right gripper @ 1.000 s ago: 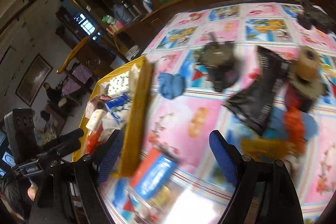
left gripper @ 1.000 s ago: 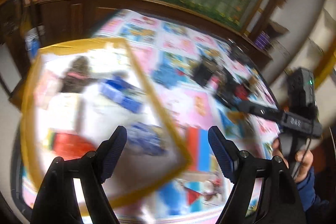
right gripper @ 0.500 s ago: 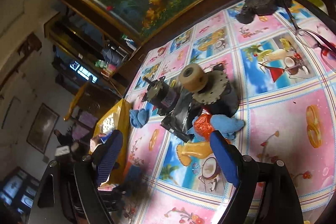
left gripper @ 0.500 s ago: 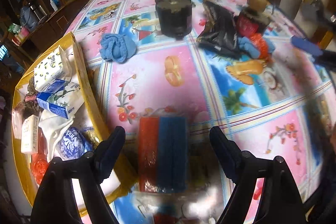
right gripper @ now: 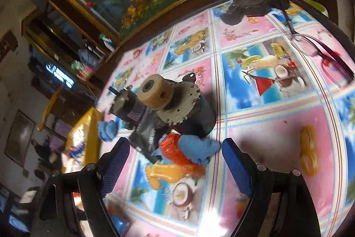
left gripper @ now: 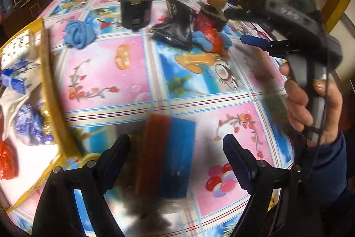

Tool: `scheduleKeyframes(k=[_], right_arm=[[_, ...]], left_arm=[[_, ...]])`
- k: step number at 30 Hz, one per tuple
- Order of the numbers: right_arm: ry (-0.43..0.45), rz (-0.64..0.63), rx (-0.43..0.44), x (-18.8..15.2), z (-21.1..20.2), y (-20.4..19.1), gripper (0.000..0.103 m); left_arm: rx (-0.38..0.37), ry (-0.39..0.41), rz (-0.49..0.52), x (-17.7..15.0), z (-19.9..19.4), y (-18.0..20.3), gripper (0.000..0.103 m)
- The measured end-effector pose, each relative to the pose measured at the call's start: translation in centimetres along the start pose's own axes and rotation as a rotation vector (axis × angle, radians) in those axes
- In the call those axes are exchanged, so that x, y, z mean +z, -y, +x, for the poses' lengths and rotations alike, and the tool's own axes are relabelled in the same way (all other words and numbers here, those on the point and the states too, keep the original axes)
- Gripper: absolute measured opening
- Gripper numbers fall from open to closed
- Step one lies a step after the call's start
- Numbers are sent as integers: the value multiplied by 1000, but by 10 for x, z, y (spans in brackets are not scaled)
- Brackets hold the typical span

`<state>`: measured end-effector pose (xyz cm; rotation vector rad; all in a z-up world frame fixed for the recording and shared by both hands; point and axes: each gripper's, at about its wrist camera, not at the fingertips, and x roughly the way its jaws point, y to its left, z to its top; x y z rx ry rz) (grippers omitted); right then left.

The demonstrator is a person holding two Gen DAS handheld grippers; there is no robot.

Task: Organize soft objects
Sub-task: 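Grasp the red-and-blue sponge pack with left tool while right tool grasps blue cloth and orange bag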

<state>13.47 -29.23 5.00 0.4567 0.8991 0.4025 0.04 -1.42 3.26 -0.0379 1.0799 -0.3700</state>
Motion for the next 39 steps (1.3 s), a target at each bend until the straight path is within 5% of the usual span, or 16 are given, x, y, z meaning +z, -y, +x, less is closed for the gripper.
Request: scheduleKeyframes(k=[4, 11, 16, 23, 25, 27, 39], right_arm=[[-57, -67, -31, 3, 26, 1, 88], [-226, -218, 170, -24, 34, -35, 88], [-134, -341, -17, -31, 27, -50, 88], [-171, -350, -58, -35, 48, -60, 72], [-174, -357, -86, -38, 53, -66, 33], [-164, -361, -132, -41, 56, -68, 34], [-31, -303, -31, -42, 21, -68, 34]], left_arm=[[-18, -2, -12, -11, -6, -8, 85], [42, -28, 22, -19, 3, 1, 85], [84, -14, 40, -15, 10, 9, 85], [130, 62, 59, -18, 14, 13, 82], [146, 75, 65, -17, 13, 15, 66], [148, 92, 54, -17, 11, 13, 47], [92, 143, -32, -19, 1, -3, 44]])
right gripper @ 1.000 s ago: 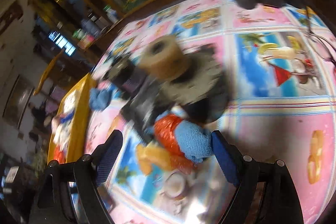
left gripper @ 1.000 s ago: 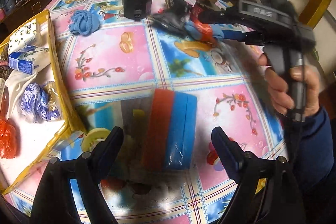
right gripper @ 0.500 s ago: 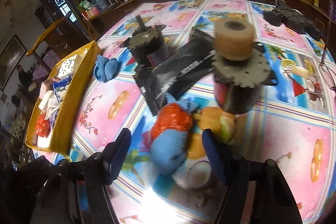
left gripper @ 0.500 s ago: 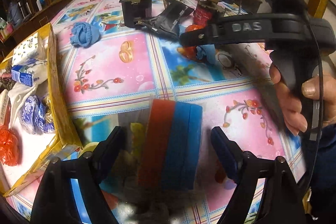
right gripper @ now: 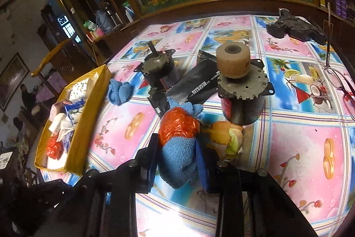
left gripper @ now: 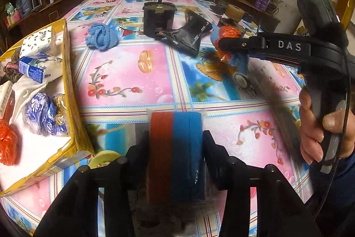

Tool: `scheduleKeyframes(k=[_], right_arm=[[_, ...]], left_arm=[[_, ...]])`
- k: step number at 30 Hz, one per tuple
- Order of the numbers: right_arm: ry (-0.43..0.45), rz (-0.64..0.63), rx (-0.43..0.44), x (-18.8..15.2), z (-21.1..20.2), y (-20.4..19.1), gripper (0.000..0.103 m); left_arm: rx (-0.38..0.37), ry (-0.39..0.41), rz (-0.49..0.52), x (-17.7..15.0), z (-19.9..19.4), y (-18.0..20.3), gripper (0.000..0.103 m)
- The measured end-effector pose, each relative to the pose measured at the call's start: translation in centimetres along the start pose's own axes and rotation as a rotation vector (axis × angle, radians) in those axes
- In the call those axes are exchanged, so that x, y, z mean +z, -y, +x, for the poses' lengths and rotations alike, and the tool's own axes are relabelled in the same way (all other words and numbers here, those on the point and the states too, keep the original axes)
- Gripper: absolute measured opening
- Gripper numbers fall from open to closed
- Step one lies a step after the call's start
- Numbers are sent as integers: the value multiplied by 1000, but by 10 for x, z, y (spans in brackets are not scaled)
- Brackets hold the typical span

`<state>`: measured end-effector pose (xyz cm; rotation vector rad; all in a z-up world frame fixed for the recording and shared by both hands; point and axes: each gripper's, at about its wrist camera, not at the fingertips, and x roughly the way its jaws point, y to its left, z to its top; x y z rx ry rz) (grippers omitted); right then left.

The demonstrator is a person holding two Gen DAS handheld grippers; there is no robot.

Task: Organize soft objects
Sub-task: 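Grasp the red-and-blue sponge pack with left tool while right tool grasps blue cloth and orange bag, then carry the sponge pack and the blue cloth with orange bag over the tray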

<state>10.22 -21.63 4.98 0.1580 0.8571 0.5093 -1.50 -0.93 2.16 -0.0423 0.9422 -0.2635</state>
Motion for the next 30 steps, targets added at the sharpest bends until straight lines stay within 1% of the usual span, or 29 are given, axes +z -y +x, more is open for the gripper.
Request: scheduleKeyframes(k=[6, 9, 12, 18, 30], right_arm=[[-2, -42, 2, -3, 0, -11, 34], [-4, -62, -13, -4, 0, -15, 34], [4, -64, -6, -5, -1, -15, 34], [9, -69, 5, -6, -2, -17, 34], [18, -70, 22, -7, -4, -19, 34]], left_arm=[[31, 22, 13, -1, -4, 4, 44], [39, 27, 16, -2, -6, 5, 44], [46, 35, 18, -3, -7, 5, 44], [85, 67, 48, -4, -12, 12, 44], [119, 98, 77, -6, -16, 17, 44]])
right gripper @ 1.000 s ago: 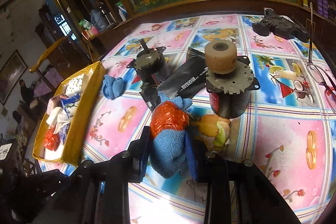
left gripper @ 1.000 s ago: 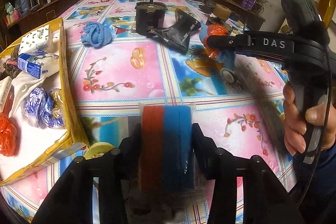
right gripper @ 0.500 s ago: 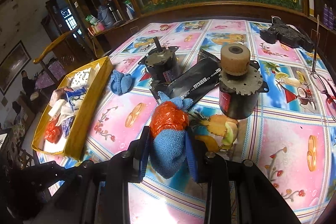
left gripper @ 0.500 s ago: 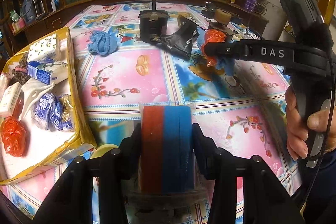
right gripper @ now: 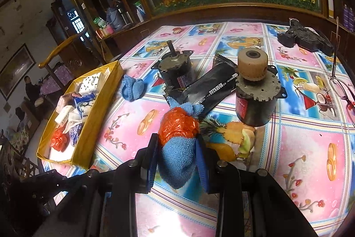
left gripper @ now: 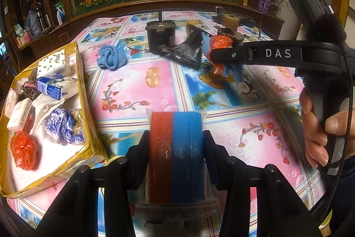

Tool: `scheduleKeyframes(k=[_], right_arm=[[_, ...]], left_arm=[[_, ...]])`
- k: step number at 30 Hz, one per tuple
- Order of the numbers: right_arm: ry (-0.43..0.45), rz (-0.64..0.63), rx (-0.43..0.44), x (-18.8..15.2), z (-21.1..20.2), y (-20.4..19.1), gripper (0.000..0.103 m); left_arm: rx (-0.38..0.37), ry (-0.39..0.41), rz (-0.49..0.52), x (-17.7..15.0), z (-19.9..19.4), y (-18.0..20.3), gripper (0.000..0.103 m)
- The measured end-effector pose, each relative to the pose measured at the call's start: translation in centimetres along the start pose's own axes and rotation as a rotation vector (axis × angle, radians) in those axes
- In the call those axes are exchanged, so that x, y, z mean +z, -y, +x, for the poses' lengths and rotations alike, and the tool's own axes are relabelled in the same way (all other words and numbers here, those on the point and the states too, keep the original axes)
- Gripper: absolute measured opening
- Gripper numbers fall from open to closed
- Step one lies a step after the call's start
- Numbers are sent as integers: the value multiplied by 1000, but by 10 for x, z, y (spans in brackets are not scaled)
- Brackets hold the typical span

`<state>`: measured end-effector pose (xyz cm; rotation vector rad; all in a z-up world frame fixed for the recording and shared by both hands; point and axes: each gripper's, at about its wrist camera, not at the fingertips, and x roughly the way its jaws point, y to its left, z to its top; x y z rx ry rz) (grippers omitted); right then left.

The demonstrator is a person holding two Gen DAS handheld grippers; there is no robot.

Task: Organize soft objects
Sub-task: 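Carry the sponge pack and the blue cloth with orange bag over the tray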

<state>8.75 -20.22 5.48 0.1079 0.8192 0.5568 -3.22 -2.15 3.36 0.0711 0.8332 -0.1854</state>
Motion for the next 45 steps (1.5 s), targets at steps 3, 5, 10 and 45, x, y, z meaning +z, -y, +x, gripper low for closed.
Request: scheduleKeyframes(k=[3, 5, 10, 45], right_arm=[[2, -1, 8, 0, 0, -1, 34], [2, -1, 11, 0, 0, -2, 34], [2, -9, 15, -1, 0, -4, 34], [47, 123, 94, -5, -14, 10, 34]], left_arm=[[4, 6, 1, 0, -1, 1, 44], [6, 9, 3, 0, -1, 1, 44], [7, 15, 7, 0, -3, 2, 44], [47, 187, -187, 20, -70, -82, 45]])
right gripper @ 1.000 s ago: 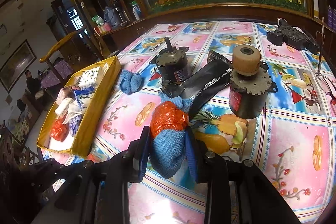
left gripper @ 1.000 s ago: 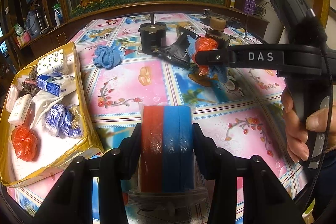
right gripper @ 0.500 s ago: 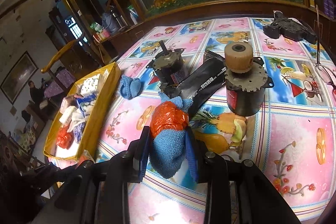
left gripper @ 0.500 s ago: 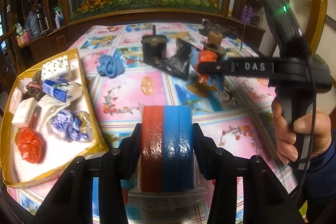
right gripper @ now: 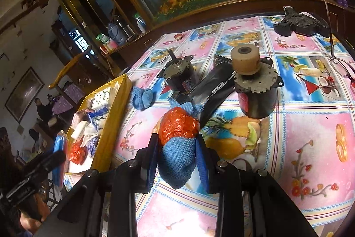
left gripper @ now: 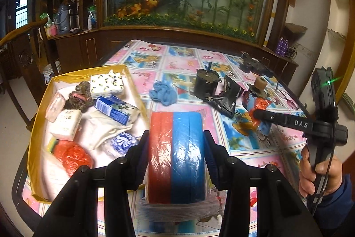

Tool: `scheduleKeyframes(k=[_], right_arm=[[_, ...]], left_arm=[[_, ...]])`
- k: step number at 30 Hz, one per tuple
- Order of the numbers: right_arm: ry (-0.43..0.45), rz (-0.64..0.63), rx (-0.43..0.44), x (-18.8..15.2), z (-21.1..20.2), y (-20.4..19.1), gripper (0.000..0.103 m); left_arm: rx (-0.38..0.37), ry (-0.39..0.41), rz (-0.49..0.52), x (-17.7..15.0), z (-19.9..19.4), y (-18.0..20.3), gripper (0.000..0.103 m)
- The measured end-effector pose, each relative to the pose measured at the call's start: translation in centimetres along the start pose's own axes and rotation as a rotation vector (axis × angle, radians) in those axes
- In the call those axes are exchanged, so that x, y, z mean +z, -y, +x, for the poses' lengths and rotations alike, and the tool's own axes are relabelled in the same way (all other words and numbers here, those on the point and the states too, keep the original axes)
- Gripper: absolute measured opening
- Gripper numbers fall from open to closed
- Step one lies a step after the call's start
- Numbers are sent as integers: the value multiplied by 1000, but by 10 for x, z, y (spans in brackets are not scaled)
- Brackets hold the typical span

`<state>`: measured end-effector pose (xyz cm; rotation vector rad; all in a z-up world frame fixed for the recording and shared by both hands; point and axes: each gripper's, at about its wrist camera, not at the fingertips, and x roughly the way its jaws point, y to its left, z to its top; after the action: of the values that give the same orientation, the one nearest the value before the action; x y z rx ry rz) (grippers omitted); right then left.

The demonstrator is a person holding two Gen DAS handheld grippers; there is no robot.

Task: Organize soft objects
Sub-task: 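Carry the sponge pack and the blue cloth with orange bag over the tray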

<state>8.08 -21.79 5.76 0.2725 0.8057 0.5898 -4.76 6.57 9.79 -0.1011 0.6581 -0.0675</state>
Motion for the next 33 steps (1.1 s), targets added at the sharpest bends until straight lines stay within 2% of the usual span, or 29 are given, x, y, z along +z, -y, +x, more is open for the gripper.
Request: scheduleKeyframes(k=[11, 23, 33], right_arm=[[-28, -24, 48, -15, 5, -27, 34], [-73, -97, 123, -27, 28, -82, 35], [-107, -178, 156, -31, 44, -130, 35]], left_arm=[[20, 20, -31, 3, -7, -18, 45], [104, 53, -137, 1, -25, -77, 45], [114, 60, -184, -1, -25, -104, 45]])
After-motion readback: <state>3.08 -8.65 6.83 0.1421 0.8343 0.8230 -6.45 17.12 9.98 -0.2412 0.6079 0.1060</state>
